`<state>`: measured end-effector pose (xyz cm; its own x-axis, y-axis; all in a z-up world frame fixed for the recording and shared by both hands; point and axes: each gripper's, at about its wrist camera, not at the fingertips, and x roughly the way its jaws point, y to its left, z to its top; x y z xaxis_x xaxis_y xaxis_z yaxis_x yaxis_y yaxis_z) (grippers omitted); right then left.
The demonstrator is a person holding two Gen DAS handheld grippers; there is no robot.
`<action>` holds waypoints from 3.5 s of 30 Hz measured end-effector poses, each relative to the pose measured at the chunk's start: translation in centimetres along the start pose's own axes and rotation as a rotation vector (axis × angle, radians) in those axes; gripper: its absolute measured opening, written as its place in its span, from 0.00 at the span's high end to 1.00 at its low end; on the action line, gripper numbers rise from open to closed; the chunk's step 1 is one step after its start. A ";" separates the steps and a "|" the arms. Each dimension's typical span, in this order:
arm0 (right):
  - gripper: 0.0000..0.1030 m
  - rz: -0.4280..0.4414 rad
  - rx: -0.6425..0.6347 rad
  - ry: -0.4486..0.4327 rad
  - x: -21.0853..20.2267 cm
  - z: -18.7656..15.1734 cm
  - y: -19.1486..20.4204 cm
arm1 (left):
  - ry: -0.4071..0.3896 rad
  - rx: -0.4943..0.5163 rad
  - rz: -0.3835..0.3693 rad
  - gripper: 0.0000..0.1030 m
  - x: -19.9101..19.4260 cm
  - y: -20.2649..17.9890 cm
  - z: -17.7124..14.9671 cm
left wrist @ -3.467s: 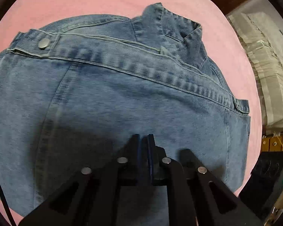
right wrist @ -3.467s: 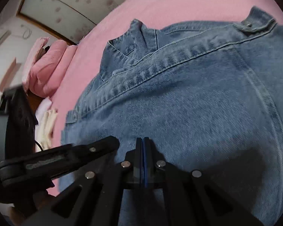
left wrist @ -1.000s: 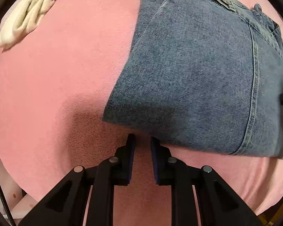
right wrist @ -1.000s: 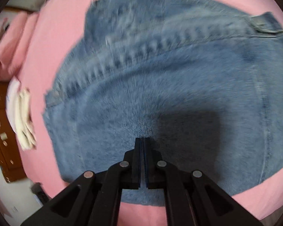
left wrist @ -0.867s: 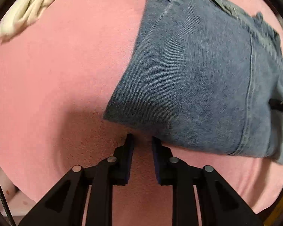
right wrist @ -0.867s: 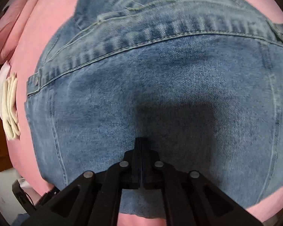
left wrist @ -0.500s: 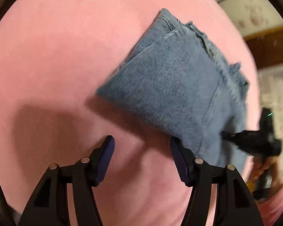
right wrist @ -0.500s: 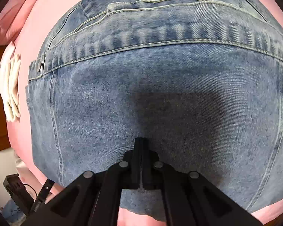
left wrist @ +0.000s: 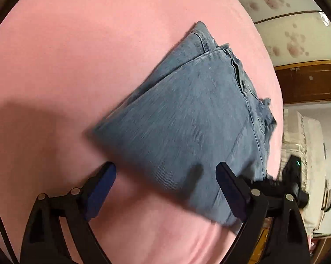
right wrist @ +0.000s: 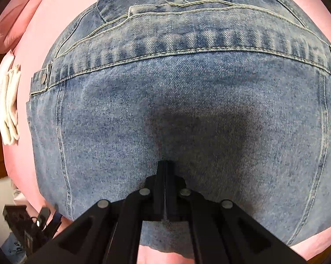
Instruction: Fold large clothes
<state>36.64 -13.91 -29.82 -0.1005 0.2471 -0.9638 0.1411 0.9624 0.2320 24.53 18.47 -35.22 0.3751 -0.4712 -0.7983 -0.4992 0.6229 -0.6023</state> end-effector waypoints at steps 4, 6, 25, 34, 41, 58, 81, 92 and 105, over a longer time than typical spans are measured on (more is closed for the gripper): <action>1.00 -0.011 -0.007 -0.010 0.1 0.1 -0.1 | -0.028 -0.045 -0.042 0.12 1.8 -1.7 2.4; 1.00 -0.023 -0.011 -0.022 0.0 -0.2 0.1 | -0.032 -0.112 -0.043 0.13 2.6 -1.5 3.1; 1.00 0.373 0.043 -0.080 0.7 -2.9 -5.8 | -0.309 0.217 -0.006 0.89 -4.0 -15.4 -3.9; 1.00 0.562 -0.058 -0.015 1.8 -1.4 -9.8 | -0.232 0.402 -0.216 0.89 -2.1 -29.8 -13.2; 1.00 0.760 -0.056 -0.037 2.5 -2.4 -14.2 | -0.122 0.575 -0.062 0.88 3.6 -34.6 -20.5; 0.98 0.644 0.084 -0.228 -8.2 1.3 -29.5 | -0.134 0.862 -0.105 0.87 1.3 -40.6 -27.0; 0.63 0.428 0.063 -0.294 -14.9 -11.6 -36.6 | 0.446 1.130 0.218 0.18 8.3 -34.8 -33.4; 0.95 0.371 0.018 -0.281 -11.6 -14.1 -33.6 | 0.240 0.735 0.284 0.12 3.5 -31.0 -22.5; 0.91 0.055 0.117 -0.418 -13.0 -17.6 -35.5 | 0.207 0.764 0.434 0.12 3.2 -28.1 -19.4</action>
<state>15.61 -49.26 -23.20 0.3139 0.2082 -0.9263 0.2478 0.9239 0.2916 24.56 -12.64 -20.83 0.0893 -0.1549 -0.9839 0.1183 0.9825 -0.1439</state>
